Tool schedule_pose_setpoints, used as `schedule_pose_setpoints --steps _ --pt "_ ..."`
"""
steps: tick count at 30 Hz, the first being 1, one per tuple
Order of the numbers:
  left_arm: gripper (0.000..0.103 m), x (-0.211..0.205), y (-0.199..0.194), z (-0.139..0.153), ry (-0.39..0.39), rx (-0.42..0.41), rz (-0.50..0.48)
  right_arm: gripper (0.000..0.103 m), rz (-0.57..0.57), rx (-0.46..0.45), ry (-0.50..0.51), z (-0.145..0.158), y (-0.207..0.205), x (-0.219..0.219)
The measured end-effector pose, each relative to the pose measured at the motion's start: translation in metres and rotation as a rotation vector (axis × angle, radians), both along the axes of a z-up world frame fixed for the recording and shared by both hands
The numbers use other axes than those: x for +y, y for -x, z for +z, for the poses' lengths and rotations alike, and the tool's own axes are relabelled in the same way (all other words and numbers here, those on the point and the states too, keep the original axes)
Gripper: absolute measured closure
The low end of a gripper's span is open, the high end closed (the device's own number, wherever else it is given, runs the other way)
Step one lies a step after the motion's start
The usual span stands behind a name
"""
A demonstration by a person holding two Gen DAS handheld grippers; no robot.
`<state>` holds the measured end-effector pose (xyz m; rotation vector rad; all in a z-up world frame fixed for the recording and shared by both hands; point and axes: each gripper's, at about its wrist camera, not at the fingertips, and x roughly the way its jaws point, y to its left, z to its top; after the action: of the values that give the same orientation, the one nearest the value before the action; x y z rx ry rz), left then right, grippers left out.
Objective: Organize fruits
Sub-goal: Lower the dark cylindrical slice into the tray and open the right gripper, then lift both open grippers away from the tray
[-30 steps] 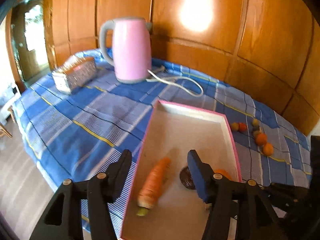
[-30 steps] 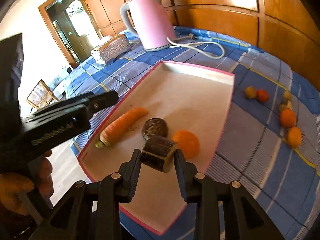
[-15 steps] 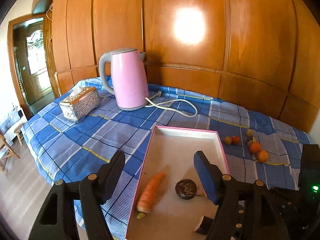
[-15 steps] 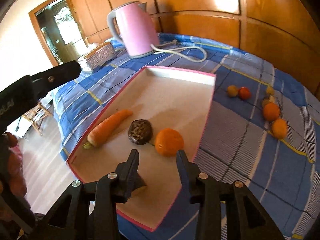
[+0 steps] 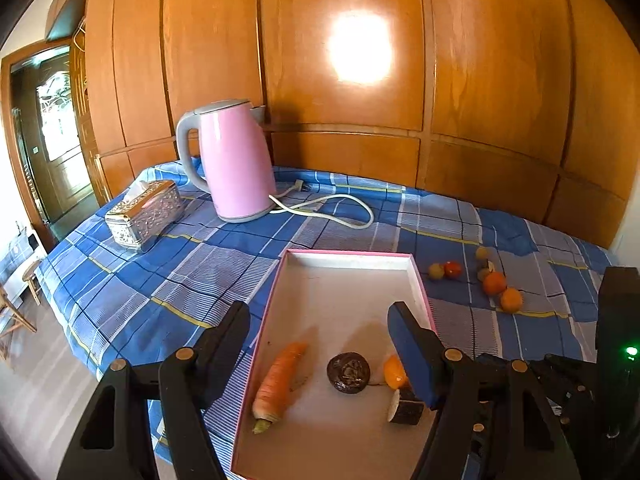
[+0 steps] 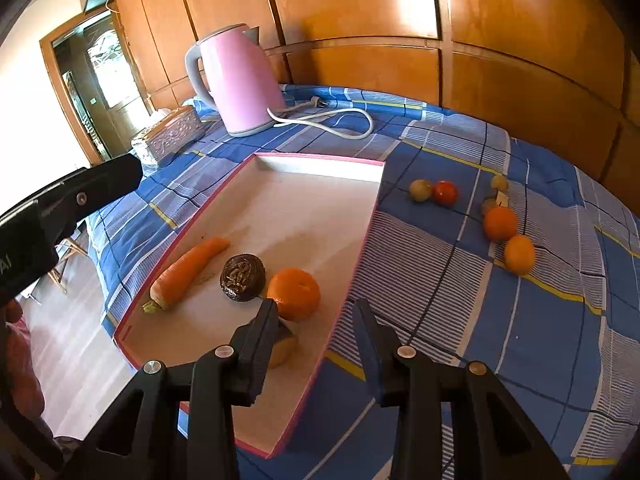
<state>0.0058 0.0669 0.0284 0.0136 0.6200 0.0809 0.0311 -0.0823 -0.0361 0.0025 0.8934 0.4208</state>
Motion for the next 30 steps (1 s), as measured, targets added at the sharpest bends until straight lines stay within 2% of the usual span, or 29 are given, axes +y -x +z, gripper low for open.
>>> schedule_pose_setpoints --steps 9,22,30 --pt "0.030 -0.007 -0.002 -0.008 0.010 0.034 -0.023 0.063 -0.057 -0.054 0.036 0.005 0.001 -0.011" --pt "0.030 -0.029 -0.011 -0.019 0.014 0.083 -0.067 0.063 -0.213 -0.201 0.189 0.029 0.008 -0.042" --pt "0.030 -0.052 -0.017 -0.020 -0.004 0.097 -0.111 0.063 -0.275 -0.224 0.201 0.036 0.008 -0.065"
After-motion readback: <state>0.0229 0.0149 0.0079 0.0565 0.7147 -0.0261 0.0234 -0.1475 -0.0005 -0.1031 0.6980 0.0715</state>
